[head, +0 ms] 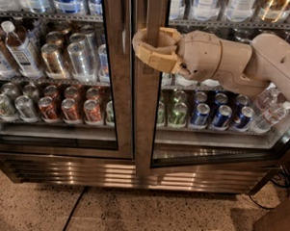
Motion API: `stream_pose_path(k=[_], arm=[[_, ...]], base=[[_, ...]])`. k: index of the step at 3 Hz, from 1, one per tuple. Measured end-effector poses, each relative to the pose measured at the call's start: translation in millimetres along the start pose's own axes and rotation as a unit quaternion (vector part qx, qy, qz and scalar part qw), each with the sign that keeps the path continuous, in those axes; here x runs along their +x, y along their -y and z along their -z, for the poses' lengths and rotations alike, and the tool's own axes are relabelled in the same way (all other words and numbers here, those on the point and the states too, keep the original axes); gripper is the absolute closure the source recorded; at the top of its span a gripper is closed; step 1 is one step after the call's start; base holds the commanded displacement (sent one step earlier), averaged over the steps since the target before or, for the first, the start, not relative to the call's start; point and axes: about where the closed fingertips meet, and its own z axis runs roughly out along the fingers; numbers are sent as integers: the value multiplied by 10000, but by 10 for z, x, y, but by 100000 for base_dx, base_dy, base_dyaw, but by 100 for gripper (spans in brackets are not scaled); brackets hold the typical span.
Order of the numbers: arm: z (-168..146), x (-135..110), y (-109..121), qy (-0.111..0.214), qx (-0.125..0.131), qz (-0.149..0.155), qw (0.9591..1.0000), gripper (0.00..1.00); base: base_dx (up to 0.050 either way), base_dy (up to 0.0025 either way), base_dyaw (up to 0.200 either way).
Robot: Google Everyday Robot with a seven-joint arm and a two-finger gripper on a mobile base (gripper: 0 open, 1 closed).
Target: Open right fridge door
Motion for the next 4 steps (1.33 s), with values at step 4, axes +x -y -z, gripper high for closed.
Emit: stream_pose_path(k=[4], arm=[[35, -83, -245, 56, -208, 30, 9998, 100]], base=[[0, 0, 0]])
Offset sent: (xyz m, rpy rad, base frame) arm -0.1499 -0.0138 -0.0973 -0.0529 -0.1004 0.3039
